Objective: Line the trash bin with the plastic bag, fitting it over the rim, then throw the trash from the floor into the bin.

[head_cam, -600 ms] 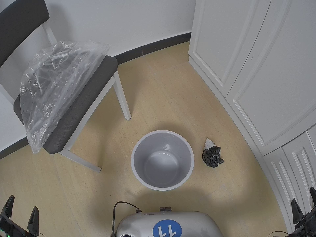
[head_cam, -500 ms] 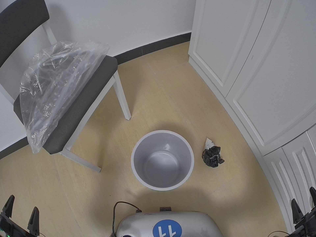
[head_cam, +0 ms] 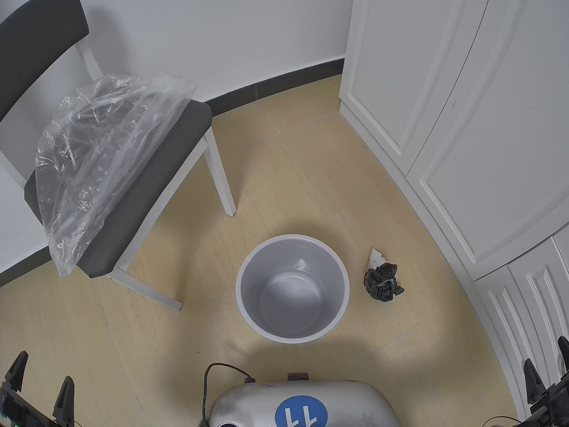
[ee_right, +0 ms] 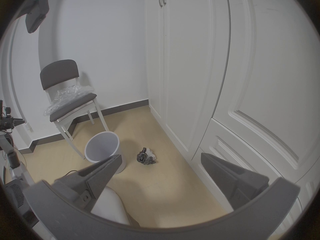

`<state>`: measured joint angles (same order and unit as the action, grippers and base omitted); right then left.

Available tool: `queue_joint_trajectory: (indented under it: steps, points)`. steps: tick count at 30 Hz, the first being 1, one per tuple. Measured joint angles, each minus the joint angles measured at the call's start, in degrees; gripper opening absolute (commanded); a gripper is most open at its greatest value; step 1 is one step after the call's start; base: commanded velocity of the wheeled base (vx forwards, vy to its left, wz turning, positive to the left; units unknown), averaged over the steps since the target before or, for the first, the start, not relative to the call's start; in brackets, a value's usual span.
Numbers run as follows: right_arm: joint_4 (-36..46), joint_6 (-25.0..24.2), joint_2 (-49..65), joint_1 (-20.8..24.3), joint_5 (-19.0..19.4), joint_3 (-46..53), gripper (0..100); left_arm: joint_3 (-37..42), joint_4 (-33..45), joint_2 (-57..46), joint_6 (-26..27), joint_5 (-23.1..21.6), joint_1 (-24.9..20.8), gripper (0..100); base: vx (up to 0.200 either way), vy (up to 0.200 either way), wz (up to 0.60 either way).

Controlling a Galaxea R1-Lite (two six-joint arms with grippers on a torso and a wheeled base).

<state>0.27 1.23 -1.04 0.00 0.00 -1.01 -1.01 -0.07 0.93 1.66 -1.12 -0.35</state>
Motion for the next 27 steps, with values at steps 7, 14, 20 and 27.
queue_joint_trajectory:
  steps: [7,14,20,27]
  points:
    - [-0.1,-1.7,0.0,0.1,0.0,0.0,100,0.0,0.1,0.0,-2.8,0.9,0.0,100,0.000,0.000,0.00]
    - [-0.3,-2.0,0.0,0.1,-0.4,0.0,100,0.0,0.0,0.0,-4.4,2.4,0.0,100,0.000,0.000,0.00]
    - [-0.5,0.3,0.0,0.0,0.0,0.0,100,0.0,-0.1,0.0,-0.6,1.1,0.0,100,0.000,0.000,0.00]
    - [-0.6,0.0,0.0,0.0,0.1,0.0,100,0.0,-0.2,0.0,-3.7,2.1,0.1,100,0.000,0.000,0.00]
